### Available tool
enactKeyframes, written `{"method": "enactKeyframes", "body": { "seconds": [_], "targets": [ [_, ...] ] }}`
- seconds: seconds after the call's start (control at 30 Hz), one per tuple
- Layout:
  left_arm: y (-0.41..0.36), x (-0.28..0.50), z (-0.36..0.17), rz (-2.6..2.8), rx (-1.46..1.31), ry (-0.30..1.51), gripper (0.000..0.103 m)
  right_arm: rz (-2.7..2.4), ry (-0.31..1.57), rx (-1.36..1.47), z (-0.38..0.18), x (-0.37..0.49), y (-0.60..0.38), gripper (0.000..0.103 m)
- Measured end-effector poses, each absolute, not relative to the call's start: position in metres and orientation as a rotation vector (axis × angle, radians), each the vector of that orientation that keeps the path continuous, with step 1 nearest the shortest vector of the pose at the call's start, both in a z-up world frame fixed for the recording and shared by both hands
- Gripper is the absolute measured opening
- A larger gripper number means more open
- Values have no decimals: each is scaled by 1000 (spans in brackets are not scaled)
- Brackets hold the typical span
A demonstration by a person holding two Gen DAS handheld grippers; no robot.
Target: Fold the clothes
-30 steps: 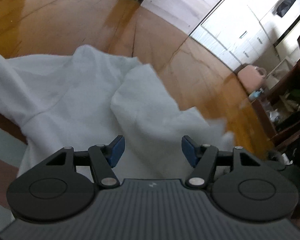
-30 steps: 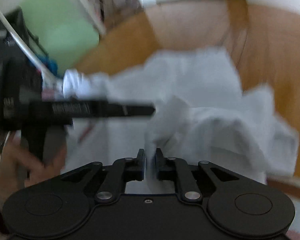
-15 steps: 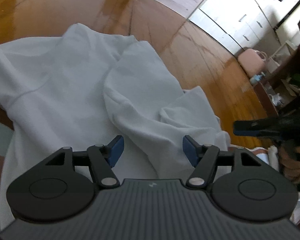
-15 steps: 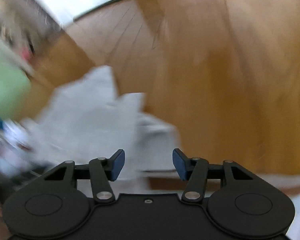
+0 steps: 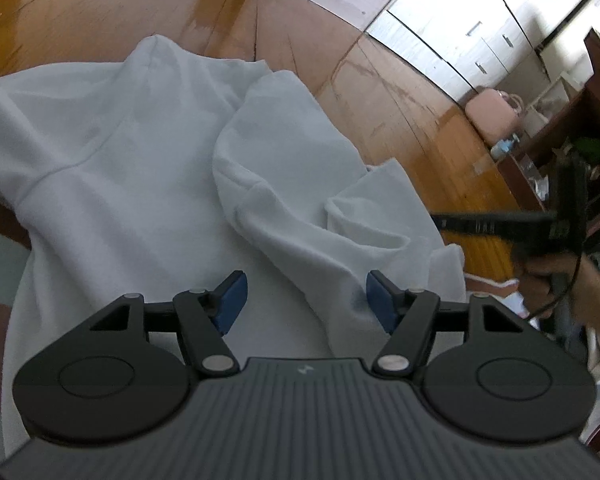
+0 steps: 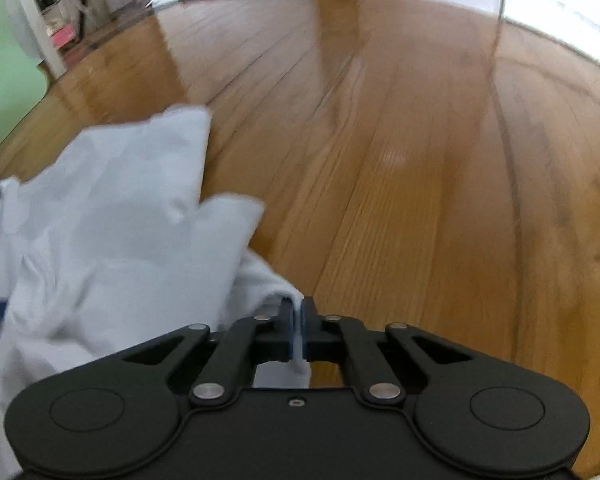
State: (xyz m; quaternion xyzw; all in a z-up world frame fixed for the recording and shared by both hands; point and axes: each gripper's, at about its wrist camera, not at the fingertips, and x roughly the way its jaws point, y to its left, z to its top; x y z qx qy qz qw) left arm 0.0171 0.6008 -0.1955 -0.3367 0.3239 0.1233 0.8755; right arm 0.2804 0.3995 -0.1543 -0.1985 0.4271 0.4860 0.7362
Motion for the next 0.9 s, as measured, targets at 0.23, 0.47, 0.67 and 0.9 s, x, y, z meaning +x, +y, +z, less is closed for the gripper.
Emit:
{"method": "enactKeyframes", "body": {
  "seconds": [0.23,0.47,0.67,0.9],
  "targets": [
    [600,17,-190,271,-675,666,65,768,760,-526,-91,323,360,4],
    [600,15,-188,305,-676,661,69,326,611,-584,-50,407,279,4],
    [588,22,-188,279,-637,686,70,26,601,-669,-57,460,231,4],
    [579,27,-190,280,-563,728,71,-153,749,-810,-109,490,205,5]
  ]
}}
